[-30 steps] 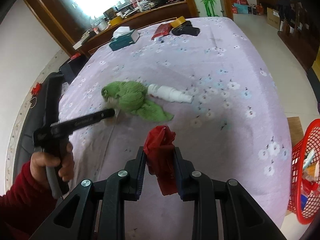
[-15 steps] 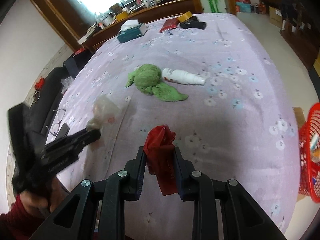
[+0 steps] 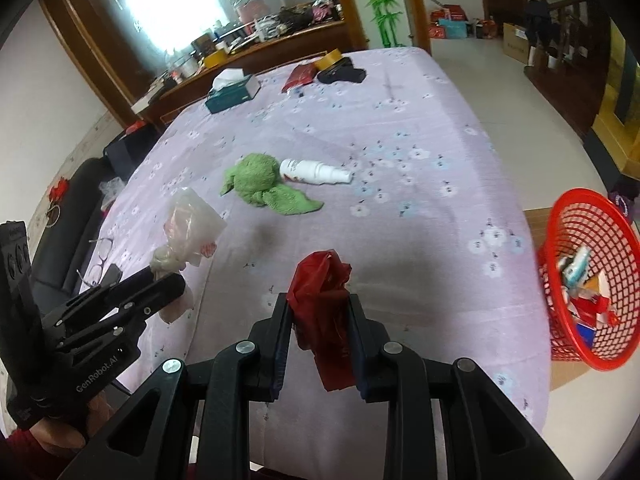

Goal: Collect trash
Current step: 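Lift the plastic bag and red cloth and carry both toward the red basket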

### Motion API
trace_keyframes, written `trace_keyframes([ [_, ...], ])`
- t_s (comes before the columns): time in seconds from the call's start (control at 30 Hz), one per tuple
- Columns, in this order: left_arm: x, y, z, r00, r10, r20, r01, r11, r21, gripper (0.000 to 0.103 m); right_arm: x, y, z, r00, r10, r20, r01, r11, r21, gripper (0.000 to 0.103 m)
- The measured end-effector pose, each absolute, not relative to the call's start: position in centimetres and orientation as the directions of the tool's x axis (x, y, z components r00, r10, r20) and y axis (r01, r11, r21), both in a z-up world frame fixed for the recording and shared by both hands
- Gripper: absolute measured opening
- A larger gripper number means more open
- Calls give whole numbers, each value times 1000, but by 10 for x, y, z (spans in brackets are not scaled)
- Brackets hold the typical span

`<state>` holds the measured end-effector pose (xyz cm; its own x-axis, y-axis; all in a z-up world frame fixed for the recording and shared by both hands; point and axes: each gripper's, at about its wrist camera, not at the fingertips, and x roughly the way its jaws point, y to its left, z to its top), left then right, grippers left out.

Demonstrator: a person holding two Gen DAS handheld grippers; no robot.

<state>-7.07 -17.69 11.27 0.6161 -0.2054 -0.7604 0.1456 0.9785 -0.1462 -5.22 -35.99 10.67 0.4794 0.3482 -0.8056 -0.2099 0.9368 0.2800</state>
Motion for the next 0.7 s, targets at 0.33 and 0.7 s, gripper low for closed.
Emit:
trace_keyframes([
  [0.33, -71, -200, 121, 626, -229, -746, 197, 971, -132, 31, -63, -372, 118, 527, 297, -796, -193, 954, 229, 29],
  [0.7, -66, -216, 122, 622, -247, -743, 230, 965, -128, 31, -68, -388, 124, 562, 229, -795, -157, 973, 169, 29],
])
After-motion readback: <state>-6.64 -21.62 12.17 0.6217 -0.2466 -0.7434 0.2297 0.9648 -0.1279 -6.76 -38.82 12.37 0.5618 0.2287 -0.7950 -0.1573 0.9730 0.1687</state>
